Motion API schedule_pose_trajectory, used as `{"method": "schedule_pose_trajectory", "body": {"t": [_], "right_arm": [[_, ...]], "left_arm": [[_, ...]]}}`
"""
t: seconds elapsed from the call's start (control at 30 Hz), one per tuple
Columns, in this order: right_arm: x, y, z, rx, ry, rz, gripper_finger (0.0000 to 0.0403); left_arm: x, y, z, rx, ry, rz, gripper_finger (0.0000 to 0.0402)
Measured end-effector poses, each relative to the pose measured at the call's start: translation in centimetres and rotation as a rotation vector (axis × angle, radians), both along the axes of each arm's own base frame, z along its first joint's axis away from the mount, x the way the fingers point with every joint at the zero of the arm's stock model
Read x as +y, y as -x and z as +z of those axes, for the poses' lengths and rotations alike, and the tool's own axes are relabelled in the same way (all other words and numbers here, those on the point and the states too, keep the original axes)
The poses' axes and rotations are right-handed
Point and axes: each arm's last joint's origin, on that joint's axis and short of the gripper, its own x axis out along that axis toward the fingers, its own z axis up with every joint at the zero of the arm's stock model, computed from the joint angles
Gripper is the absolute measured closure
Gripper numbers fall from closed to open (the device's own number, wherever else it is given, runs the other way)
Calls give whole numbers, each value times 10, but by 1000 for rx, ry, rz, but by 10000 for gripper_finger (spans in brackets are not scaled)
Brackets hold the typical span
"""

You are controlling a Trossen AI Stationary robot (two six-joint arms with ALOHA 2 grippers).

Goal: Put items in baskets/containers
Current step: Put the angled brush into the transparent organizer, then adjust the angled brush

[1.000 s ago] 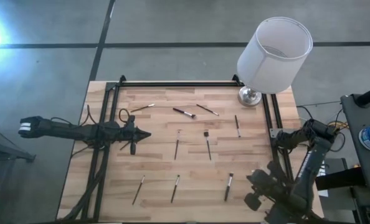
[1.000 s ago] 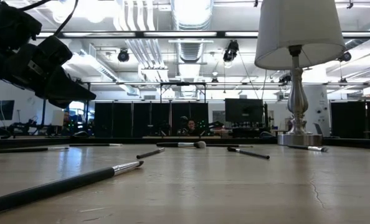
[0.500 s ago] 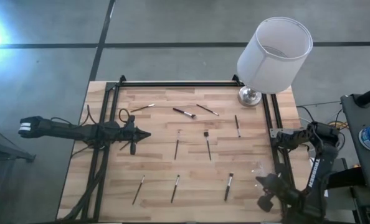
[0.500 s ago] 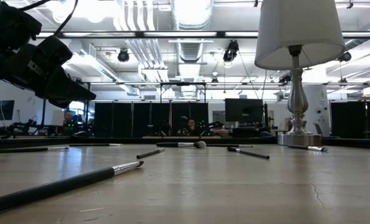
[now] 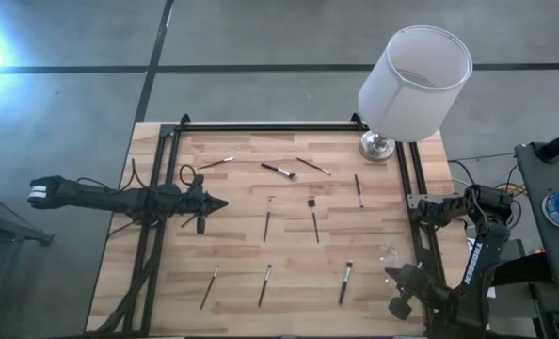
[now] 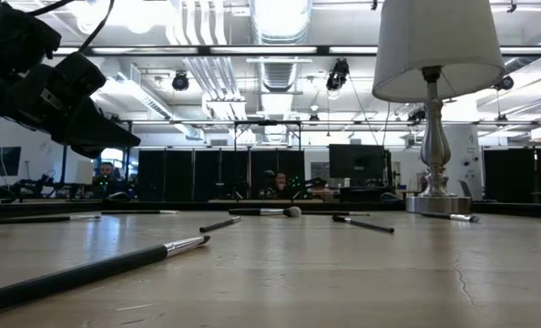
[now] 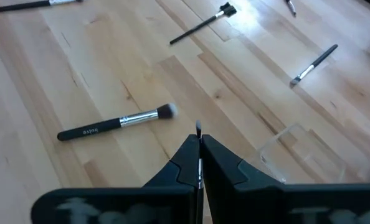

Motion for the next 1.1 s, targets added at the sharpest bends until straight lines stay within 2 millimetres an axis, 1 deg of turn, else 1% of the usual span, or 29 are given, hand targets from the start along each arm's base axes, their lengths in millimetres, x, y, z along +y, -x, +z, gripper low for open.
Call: {"method": "schedule_pose_trajectory", "body": {"t": [0.2,0.57,0.73,0.8,0.9,1.03,1.1], "right_arm": [[2,0,3,18,-20,-6,391],[3,1,3,61,-44,-29,342],[4,0,6,65,-46,-20,329],[6,0,8,81,-56,-19,329],[9,0,13,88,-74,-8,339],[13,-2,22,87,-95,12,362],[13,-3,23,74,-118,-19,369]], "left_arm": [[0,0,0,0,0,0,402],[0,0,0,0,0,0,402],[0,0,0,0,0,0,402],[0,0,0,0,0,0,402],[-1,0,0,2,-7,-22,402],[-4,0,1,-3,-34,-169,402],[-6,-1,3,-31,-27,-232,402]]}}
